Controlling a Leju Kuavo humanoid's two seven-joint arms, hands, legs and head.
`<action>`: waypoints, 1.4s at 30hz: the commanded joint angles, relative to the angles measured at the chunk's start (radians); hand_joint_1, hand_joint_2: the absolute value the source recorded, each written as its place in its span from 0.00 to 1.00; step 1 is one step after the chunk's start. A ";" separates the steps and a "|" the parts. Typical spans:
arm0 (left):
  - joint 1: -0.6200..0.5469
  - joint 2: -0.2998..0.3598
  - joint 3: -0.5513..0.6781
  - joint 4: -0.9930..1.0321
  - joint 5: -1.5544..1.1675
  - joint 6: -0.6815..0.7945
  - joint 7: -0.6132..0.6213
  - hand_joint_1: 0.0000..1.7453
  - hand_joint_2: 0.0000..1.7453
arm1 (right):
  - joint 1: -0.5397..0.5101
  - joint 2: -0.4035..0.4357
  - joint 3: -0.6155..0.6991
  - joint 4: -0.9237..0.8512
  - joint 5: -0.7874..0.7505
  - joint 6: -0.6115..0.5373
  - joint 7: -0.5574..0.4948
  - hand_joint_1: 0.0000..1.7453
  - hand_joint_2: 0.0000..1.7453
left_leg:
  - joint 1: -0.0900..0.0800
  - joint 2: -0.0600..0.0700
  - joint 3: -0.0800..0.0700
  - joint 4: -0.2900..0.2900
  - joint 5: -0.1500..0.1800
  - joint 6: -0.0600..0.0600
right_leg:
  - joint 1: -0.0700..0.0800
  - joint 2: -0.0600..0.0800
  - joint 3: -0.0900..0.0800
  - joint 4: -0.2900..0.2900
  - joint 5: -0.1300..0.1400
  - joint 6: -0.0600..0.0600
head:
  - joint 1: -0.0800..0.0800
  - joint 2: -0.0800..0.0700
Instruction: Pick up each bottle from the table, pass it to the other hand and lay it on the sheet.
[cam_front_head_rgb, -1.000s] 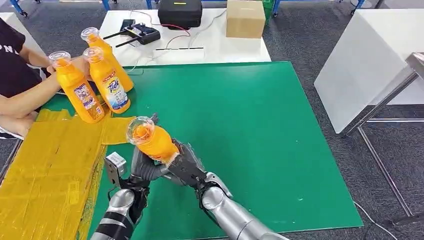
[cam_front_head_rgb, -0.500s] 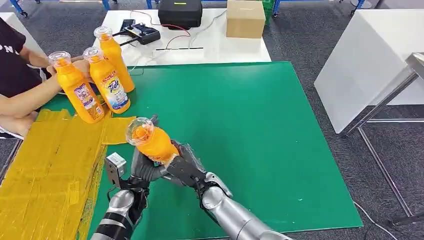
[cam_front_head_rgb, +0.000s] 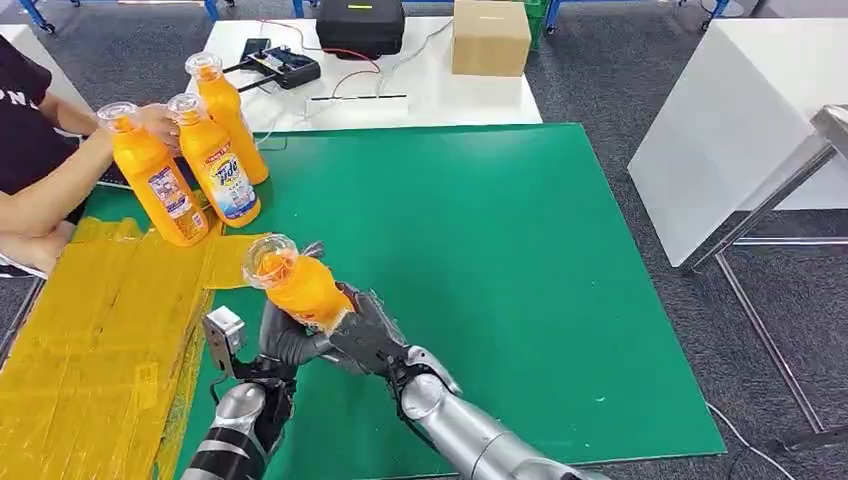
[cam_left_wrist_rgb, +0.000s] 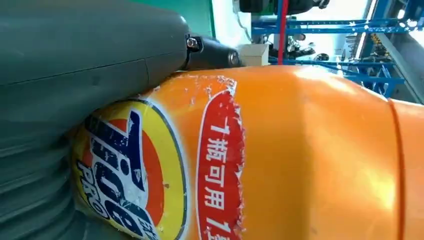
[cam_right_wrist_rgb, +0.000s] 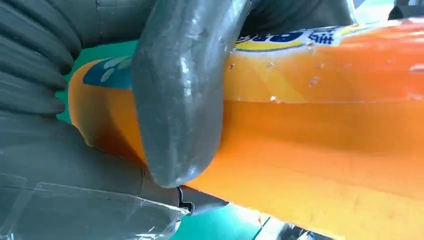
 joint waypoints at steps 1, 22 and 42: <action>-0.048 -0.017 -0.047 -0.051 0.014 -0.022 0.029 1.00 1.00 | 0.035 0.013 -0.074 0.062 0.131 0.017 -0.056 1.00 1.00 | 0.002 -0.005 0.002 0.002 -0.001 -0.003 | 0.002 -0.007 0.004 0.001 -0.003 -0.001 | 0.001 0.000; 0.037 0.044 0.155 -0.391 -0.179 0.308 0.163 1.00 1.00 | 0.361 -0.071 -0.663 -0.408 0.379 0.184 -0.082 0.00 1.00 | 0.001 -0.004 0.000 0.000 0.000 -0.001 | 0.001 -0.005 0.002 -0.001 -0.001 -0.001 | 0.002 0.000; -0.174 0.225 0.315 -0.082 -0.811 0.874 0.277 1.00 1.00 | 0.416 -0.092 -0.792 -0.589 0.310 0.257 -0.101 0.00 1.00 | 0.000 -0.006 0.002 -0.002 0.001 -0.002 | 0.000 -0.005 0.003 -0.001 0.000 -0.001 | 0.001 0.000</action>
